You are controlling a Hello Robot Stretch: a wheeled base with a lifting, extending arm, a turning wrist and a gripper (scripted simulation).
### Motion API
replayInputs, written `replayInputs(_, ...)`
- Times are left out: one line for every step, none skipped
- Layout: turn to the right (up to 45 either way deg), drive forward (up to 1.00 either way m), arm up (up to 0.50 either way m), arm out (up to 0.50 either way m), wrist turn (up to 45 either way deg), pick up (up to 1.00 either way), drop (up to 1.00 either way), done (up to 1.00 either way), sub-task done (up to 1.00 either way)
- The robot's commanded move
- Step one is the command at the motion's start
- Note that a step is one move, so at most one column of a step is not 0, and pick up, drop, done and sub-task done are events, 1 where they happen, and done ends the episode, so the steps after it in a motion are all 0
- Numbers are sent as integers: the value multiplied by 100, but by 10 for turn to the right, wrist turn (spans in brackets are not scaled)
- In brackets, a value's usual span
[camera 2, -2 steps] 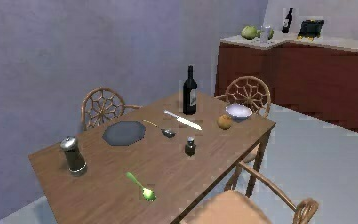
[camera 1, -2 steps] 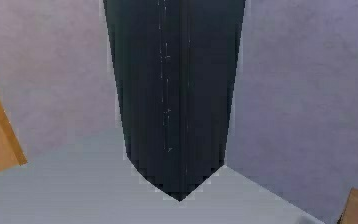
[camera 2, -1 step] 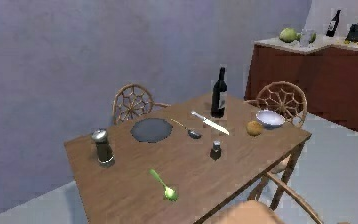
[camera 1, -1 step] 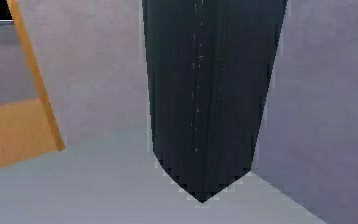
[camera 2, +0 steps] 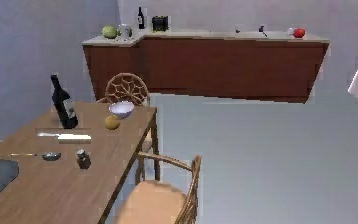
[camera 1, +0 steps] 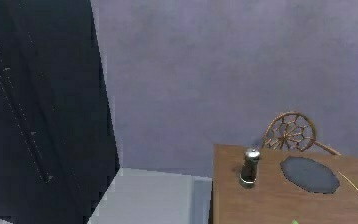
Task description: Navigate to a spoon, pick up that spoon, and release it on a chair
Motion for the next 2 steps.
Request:
replayInputs(450, 0, 0, 0, 0, 0, 0, 0, 0)
replayInputs(450, 0, 0, 0, 0, 0, 0, 0, 0)
